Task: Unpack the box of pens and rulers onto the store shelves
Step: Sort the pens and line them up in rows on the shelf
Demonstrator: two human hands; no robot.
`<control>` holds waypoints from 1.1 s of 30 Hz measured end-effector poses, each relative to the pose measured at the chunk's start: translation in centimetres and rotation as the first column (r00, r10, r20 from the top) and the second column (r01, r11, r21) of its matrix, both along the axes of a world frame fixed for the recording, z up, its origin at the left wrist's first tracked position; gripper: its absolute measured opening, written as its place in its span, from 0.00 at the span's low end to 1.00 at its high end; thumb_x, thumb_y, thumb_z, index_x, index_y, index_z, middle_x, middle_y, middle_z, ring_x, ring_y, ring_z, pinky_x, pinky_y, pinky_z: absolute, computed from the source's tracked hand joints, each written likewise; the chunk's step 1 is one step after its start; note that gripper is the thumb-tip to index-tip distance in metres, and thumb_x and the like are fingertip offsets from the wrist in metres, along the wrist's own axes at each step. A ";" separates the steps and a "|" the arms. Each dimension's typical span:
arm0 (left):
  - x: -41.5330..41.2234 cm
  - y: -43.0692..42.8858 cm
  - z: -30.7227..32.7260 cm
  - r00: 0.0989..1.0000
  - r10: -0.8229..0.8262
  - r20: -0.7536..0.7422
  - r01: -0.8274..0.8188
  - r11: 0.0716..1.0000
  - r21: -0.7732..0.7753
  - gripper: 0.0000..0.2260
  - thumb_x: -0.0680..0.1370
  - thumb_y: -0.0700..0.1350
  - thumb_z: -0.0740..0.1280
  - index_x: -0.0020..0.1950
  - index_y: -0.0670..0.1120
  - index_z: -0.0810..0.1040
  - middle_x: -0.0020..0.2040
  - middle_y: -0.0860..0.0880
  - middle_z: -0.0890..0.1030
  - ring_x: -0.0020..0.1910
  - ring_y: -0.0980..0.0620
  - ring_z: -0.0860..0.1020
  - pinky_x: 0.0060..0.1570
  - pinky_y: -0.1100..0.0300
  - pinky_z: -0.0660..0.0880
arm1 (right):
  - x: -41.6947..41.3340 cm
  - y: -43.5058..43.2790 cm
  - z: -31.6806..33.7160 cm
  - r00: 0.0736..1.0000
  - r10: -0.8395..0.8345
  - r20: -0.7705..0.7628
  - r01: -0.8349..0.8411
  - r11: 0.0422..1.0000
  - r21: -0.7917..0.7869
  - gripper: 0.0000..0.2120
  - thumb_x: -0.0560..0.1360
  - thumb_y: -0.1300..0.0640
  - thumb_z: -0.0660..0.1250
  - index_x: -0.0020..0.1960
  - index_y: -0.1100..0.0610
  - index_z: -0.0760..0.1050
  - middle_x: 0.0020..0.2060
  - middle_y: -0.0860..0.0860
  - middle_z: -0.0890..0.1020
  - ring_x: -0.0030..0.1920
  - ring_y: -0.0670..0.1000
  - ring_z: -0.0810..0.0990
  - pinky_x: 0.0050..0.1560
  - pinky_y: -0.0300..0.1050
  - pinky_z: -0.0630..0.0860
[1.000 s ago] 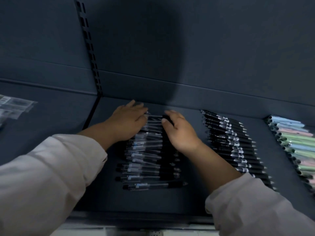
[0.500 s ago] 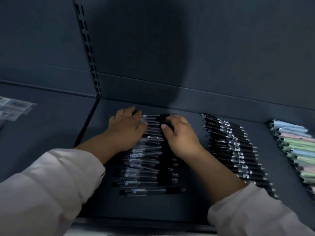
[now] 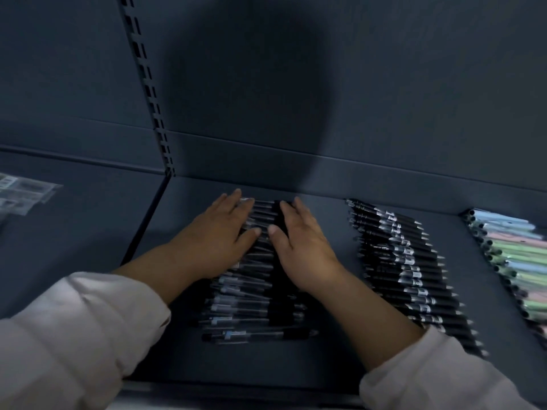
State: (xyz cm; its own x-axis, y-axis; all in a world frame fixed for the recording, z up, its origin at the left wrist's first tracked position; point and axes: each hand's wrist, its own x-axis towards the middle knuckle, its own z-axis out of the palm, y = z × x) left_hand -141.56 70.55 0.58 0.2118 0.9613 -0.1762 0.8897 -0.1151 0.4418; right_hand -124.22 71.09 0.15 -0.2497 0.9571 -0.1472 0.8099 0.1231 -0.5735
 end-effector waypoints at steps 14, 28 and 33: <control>-2.7 -1.3 0.0 0.899 0.221 0.377 -0.264 0.962 0.067 0.17 0.77 0.37 0.63 0.64 0.51 0.72 0.60 0.52 0.68 0.60 0.56 0.69 0.60 0.65 0.63 | 1.0 -0.5 -0.2 0.969 -0.056 -0.240 0.094 0.984 0.149 0.19 0.78 0.56 0.63 0.68 0.54 0.69 0.67 0.48 0.67 0.68 0.47 0.66 0.65 0.35 0.64; -2.8 -1.0 1.7 0.897 0.307 0.318 -0.320 0.947 -0.009 0.05 0.75 0.42 0.70 0.49 0.48 0.77 0.41 0.55 0.77 0.38 0.60 0.74 0.33 0.70 0.67 | 1.2 -1.3 1.6 0.979 -0.201 -0.022 0.202 0.973 0.113 0.11 0.76 0.48 0.67 0.51 0.55 0.75 0.47 0.49 0.73 0.43 0.49 0.73 0.38 0.39 0.67; -2.8 -1.5 3.1 0.844 0.338 0.418 -0.376 0.927 0.010 0.04 0.75 0.42 0.71 0.43 0.50 0.78 0.40 0.54 0.77 0.36 0.59 0.74 0.33 0.68 0.67 | 2.1 -1.3 0.8 0.922 -0.277 -0.271 0.295 0.955 0.028 0.07 0.73 0.62 0.70 0.45 0.52 0.74 0.39 0.46 0.77 0.41 0.47 0.76 0.35 0.27 0.66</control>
State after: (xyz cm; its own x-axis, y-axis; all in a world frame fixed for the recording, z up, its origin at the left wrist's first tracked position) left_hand -144.40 69.06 3.63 -0.1150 0.9914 -0.0623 0.6242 0.1210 0.7718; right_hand -122.16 69.77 0.99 0.0155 0.9988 -0.0467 0.6387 -0.0458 -0.7681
